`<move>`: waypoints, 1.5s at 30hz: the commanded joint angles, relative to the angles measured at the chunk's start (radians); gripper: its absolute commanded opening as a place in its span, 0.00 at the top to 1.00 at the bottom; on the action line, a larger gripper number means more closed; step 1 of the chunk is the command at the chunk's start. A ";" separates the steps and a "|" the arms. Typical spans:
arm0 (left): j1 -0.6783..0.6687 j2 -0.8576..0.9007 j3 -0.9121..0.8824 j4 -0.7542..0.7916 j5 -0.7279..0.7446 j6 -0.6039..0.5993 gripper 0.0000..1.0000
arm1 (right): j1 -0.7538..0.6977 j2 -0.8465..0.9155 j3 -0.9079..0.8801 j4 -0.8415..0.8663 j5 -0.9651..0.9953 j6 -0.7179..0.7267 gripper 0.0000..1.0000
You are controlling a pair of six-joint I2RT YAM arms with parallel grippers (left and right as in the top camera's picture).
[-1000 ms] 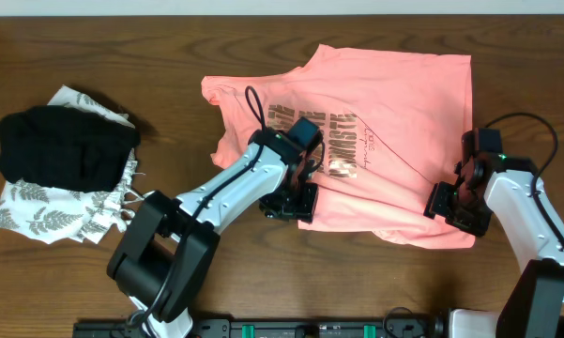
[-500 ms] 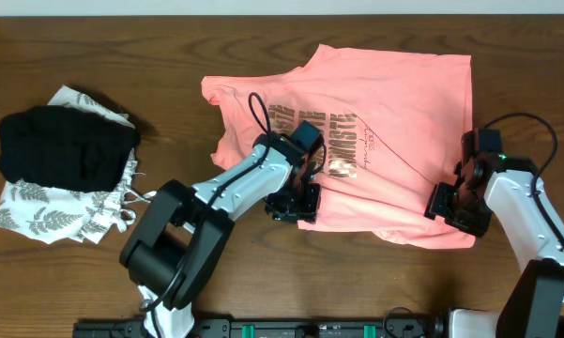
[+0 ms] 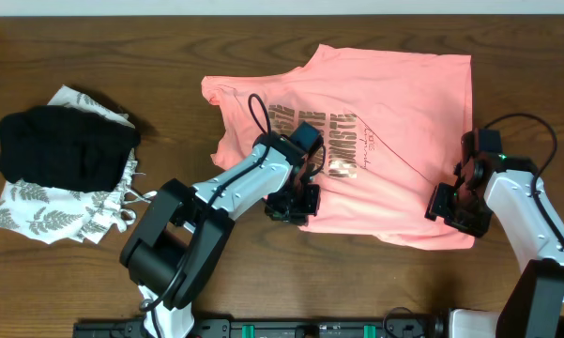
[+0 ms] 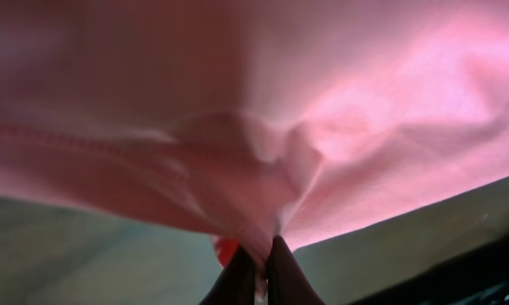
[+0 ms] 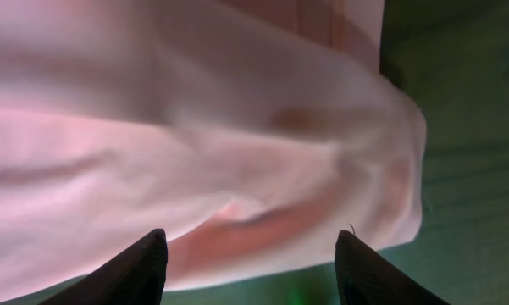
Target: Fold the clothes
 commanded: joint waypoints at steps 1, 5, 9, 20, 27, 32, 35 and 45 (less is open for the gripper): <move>0.029 -0.022 0.003 -0.060 -0.008 0.002 0.94 | -0.005 -0.012 0.015 -0.019 0.011 -0.008 0.38; 0.071 -0.055 0.003 -0.141 -0.010 0.016 0.94 | -0.005 -0.012 0.015 -0.058 0.000 -0.008 0.38; 0.084 -0.056 0.003 -0.168 -0.010 0.034 0.94 | -0.005 -0.012 0.015 -0.078 -0.043 -0.009 0.37; 0.087 -0.061 0.003 -0.225 -0.010 0.044 0.93 | -0.005 -0.012 0.015 0.109 -0.077 -0.031 0.36; 0.105 -0.169 0.005 -0.259 -0.010 0.035 0.83 | -0.005 -0.017 0.017 0.352 -0.314 -0.078 0.32; 0.111 -0.286 0.005 -0.288 -0.010 0.036 0.46 | -0.005 -0.017 0.018 0.414 -0.344 -0.076 0.27; 0.131 -0.346 0.005 -0.306 -0.049 0.035 0.46 | -0.005 -0.017 0.018 0.413 -0.332 -0.076 0.25; 0.281 -0.323 0.005 -0.030 -0.560 0.118 0.42 | -0.002 -0.017 0.018 0.412 -0.298 -0.024 0.24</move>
